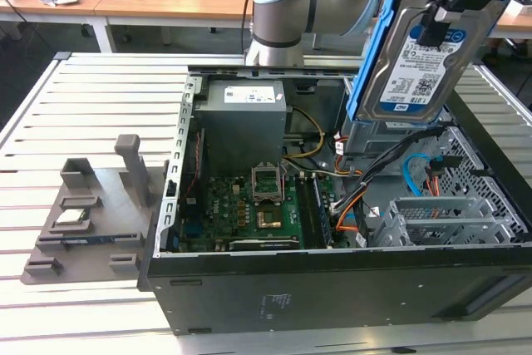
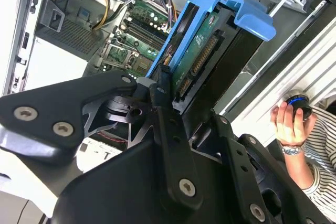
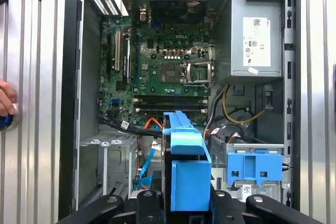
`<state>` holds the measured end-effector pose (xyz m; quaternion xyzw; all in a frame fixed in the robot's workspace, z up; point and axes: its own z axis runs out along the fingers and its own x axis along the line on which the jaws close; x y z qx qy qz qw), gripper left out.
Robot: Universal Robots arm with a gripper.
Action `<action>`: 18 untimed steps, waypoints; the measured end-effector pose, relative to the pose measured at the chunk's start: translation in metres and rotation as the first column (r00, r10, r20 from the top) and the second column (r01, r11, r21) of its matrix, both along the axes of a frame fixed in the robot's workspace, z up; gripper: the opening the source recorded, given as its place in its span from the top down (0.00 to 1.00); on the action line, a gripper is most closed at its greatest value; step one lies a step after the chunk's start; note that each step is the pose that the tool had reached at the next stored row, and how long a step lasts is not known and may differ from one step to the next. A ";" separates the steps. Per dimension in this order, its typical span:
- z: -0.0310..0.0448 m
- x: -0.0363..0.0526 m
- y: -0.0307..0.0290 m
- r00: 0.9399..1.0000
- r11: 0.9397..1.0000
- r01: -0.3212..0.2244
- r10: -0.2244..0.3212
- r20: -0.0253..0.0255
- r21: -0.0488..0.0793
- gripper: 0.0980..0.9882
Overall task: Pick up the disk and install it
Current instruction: 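Pick up the disk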
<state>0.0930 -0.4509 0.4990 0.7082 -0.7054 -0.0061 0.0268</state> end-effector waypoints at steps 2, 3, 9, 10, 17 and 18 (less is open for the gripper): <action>0.0000 0.0000 -0.0025 1.000 1.000 0.000 0.000 0.000 0.000 0.70; -0.0001 0.0000 -0.0037 1.000 1.000 0.000 0.000 0.000 0.000 0.70; -0.0003 0.0000 -0.0128 1.000 1.000 0.000 0.000 0.000 0.000 0.70; -0.0003 0.0000 -0.0138 1.000 1.000 0.000 0.000 0.000 0.000 0.70; -0.0005 0.0000 -0.0231 1.000 1.000 0.000 0.000 0.000 0.000 0.70; -0.0005 0.0000 -0.0243 1.000 1.000 0.000 0.000 0.000 0.000 0.70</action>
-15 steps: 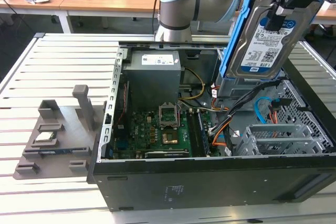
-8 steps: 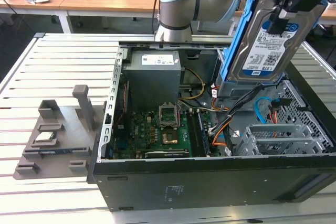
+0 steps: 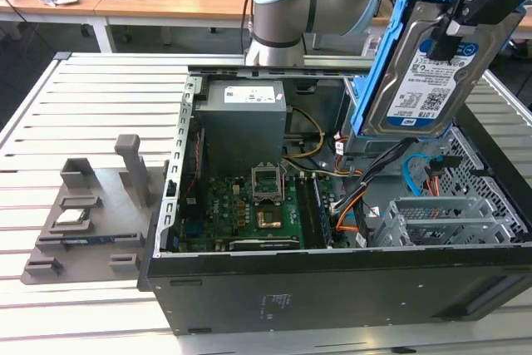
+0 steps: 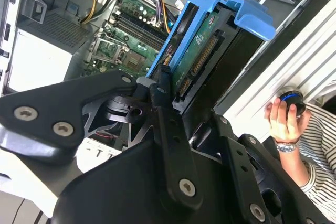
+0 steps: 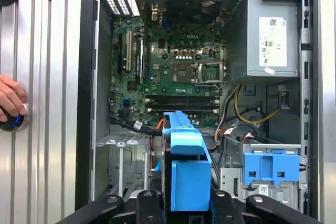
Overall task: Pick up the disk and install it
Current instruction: 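Pick up the disk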
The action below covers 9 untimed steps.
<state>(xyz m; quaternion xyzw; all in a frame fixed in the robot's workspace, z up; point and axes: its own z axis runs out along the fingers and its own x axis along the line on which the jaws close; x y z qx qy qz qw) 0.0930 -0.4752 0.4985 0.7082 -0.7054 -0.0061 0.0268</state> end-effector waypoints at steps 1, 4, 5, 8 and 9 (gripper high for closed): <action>0.0000 0.0000 -0.0011 1.000 1.000 0.000 0.000 0.000 0.000 0.70; -0.0001 0.0000 -0.0049 1.000 1.000 0.000 0.000 0.000 0.000 0.70; -0.0002 0.0000 -0.0059 1.000 1.000 0.000 0.000 0.000 0.000 0.70; -0.0003 0.0000 -0.0099 1.000 1.000 0.000 0.000 0.000 0.000 0.70; -0.0004 0.0000 -0.0112 1.000 1.000 0.000 0.000 0.000 0.000 0.70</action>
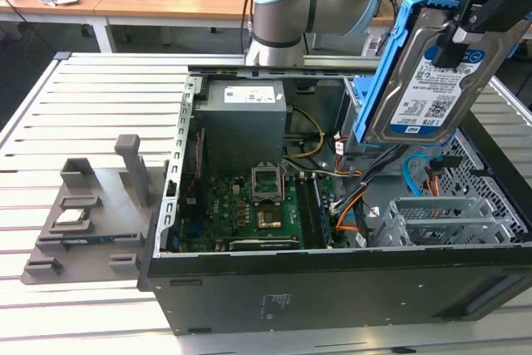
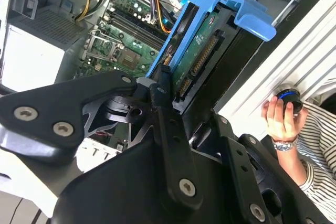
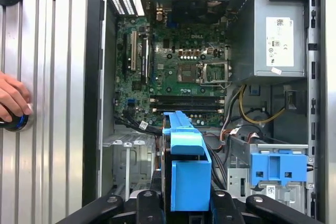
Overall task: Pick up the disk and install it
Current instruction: 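Pick up the disk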
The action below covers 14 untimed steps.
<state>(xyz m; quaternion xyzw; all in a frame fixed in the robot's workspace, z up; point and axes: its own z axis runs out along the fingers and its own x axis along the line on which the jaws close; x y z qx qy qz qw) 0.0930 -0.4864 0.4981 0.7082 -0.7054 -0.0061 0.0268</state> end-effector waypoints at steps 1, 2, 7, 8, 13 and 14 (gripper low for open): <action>0.0000 0.0000 -0.0012 1.000 1.000 0.000 0.000 0.000 0.000 0.70; -0.0001 0.0000 -0.0023 1.000 1.000 0.000 0.000 0.000 0.000 0.70; -0.0004 0.0000 -0.0094 1.000 1.000 0.000 0.000 0.000 0.000 0.70; -0.0005 0.0000 -0.0119 1.000 1.000 0.000 0.000 0.000 0.000 0.70; -0.0009 0.0000 -0.0313 1.000 1.000 0.000 0.000 0.000 0.000 0.70; -0.0010 0.0000 -0.0334 1.000 1.000 0.000 0.000 0.000 0.000 0.70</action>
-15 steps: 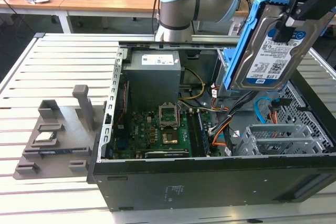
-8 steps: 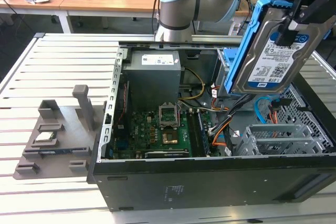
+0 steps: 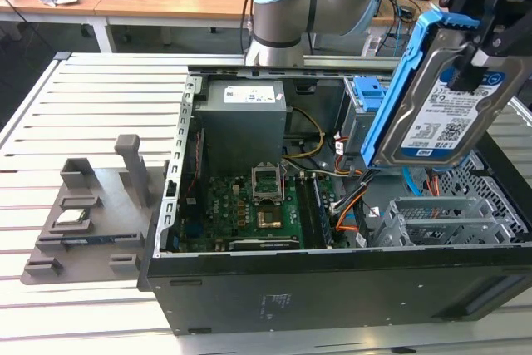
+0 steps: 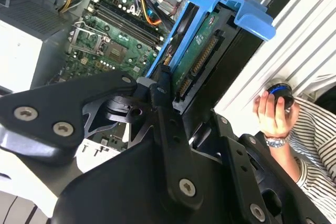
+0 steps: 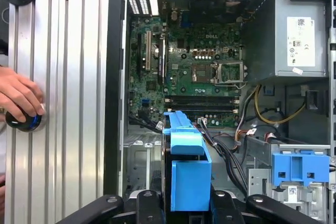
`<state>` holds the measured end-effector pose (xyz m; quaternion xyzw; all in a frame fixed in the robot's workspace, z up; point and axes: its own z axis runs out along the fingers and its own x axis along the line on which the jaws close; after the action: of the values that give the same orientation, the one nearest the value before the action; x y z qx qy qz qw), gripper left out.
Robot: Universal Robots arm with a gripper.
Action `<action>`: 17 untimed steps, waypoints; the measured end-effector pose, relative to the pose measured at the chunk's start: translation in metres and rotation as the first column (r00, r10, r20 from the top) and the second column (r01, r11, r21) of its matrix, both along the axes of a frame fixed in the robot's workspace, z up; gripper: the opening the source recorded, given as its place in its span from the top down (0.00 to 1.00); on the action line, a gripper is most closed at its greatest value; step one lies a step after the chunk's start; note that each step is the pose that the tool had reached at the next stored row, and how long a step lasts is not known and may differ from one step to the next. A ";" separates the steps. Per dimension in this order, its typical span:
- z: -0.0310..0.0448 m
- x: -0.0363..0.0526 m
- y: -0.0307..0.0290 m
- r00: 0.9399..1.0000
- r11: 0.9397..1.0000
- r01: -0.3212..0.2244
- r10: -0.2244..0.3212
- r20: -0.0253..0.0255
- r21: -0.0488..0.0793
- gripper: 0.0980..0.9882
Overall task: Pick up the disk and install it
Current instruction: 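Pick up the disk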
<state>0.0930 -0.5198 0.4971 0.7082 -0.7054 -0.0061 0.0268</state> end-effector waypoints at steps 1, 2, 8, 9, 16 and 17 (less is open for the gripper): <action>0.0000 0.0000 -0.0030 1.000 1.000 0.000 0.000 0.000 0.000 0.70; 0.0000 0.0000 -0.0048 1.000 1.000 0.000 0.000 0.000 0.000 0.70; 0.0000 0.0102 -0.0079 1.000 1.000 0.000 0.000 0.000 0.000 0.70; 0.0001 0.0126 -0.0079 1.000 1.000 0.000 0.000 -0.001 0.000 0.70; -0.0003 0.0371 -0.0080 1.000 1.000 0.000 0.000 -0.003 0.000 0.70; -0.0007 0.0412 -0.0079 1.000 1.000 0.000 0.000 -0.003 0.000 0.70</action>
<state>0.1343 -0.5277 0.4964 0.7083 -0.7053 -0.0074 0.0280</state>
